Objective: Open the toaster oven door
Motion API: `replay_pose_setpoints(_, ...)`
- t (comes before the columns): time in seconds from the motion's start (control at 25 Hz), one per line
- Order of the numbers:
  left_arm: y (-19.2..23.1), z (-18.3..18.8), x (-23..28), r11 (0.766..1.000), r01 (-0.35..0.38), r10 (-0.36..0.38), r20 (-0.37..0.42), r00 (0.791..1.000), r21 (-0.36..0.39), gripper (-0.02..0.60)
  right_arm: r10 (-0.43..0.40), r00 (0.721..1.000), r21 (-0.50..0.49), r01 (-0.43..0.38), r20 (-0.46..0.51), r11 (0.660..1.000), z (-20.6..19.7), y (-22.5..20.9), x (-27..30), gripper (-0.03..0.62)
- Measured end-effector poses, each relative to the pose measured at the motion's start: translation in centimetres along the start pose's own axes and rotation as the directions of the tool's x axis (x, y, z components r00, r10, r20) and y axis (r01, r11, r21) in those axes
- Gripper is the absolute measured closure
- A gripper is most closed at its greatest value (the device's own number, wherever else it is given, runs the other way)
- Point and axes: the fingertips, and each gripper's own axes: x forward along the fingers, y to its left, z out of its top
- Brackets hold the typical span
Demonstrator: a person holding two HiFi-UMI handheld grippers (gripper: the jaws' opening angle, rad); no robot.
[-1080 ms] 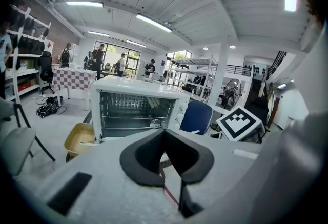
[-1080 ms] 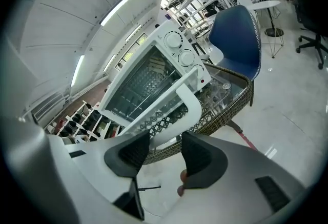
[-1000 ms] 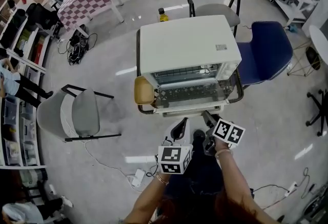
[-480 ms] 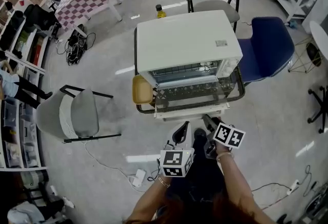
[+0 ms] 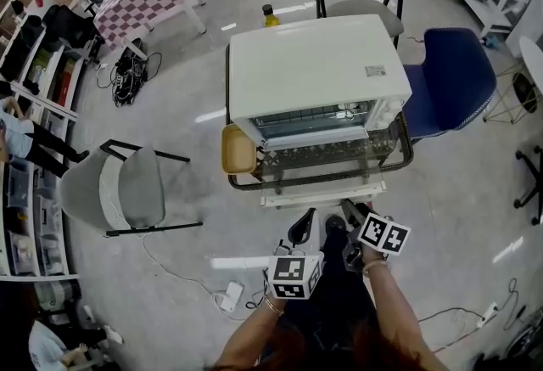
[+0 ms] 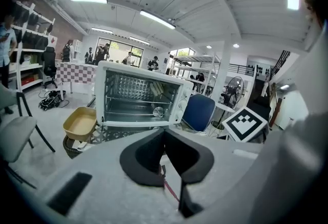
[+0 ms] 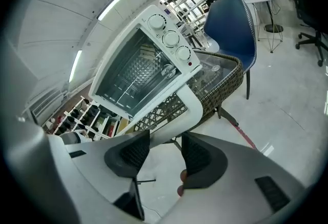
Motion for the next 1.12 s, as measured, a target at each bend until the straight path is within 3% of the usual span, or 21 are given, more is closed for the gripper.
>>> replay_pose_setpoints(1.12, 3.2, -5.4, 3.8, 0.999, -0.03, 0.03, -0.014, 0.999, 0.038, 0.566, 0.005, 0.999, -0.028, -0.006, -0.037, 1.0, -3.9, -5.1, 4.3, 0.407)
